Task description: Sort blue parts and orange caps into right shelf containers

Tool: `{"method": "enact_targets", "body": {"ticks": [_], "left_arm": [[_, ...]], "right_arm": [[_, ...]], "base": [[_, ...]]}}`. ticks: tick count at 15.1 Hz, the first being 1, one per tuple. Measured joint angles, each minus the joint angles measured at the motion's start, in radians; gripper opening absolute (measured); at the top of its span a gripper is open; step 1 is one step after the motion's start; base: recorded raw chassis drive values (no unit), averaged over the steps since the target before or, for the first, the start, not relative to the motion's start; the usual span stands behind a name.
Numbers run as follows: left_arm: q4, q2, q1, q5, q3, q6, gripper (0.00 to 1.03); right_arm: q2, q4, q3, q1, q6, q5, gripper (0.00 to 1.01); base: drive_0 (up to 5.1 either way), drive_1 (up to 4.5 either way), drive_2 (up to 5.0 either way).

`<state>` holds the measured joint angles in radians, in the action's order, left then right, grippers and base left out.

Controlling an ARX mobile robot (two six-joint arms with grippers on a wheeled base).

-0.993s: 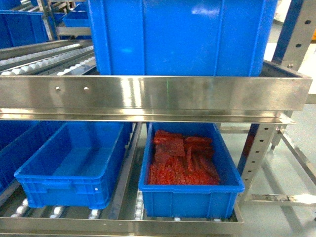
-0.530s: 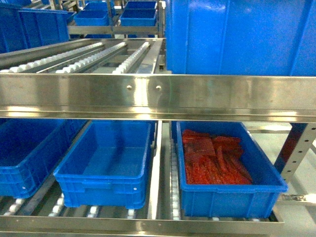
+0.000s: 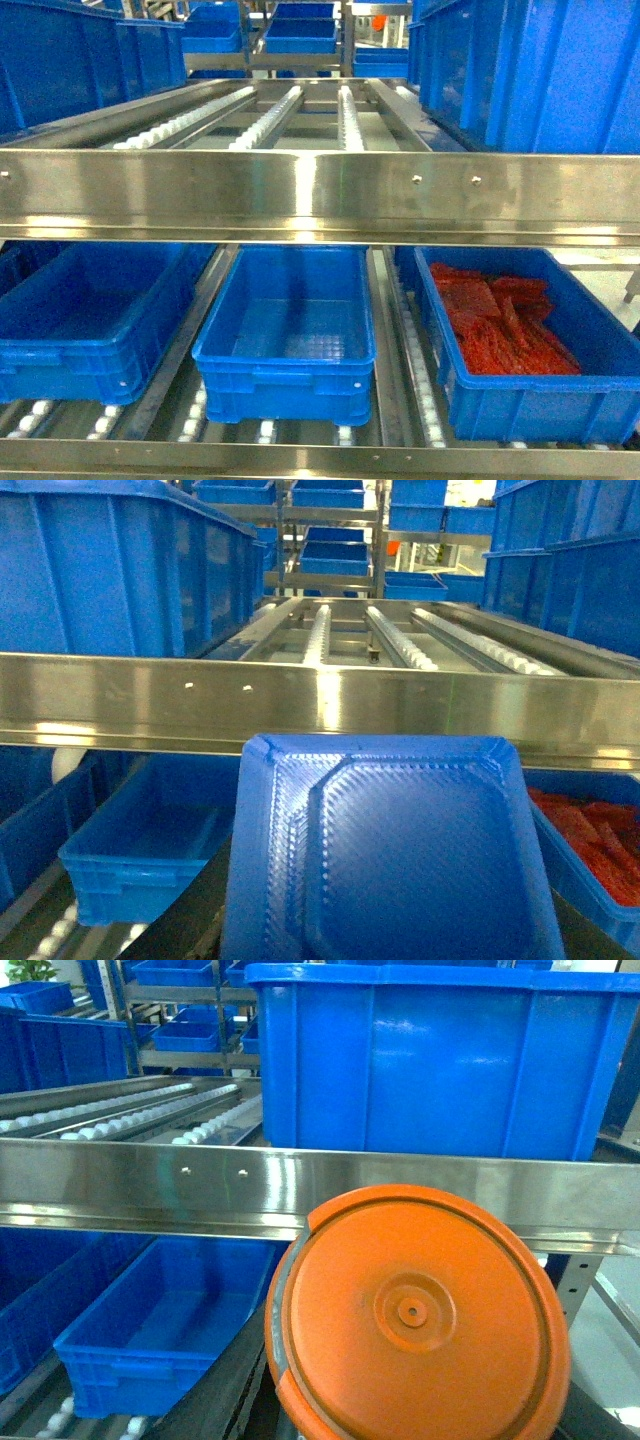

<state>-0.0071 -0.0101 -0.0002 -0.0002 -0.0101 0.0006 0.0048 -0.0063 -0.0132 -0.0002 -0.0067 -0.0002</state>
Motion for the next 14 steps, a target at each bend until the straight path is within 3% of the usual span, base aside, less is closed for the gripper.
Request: {"method": "enact_targets", "body": {"ticks": [14], "left_arm": [[0.000,0.000,0.000,-0.001,0.000,0.000,0.43]], "right_arm": [[0.000,0.002,0.000,0.000,0.000,0.000,0.44]], "base": [[-5.0,2.43,2.4]]}}
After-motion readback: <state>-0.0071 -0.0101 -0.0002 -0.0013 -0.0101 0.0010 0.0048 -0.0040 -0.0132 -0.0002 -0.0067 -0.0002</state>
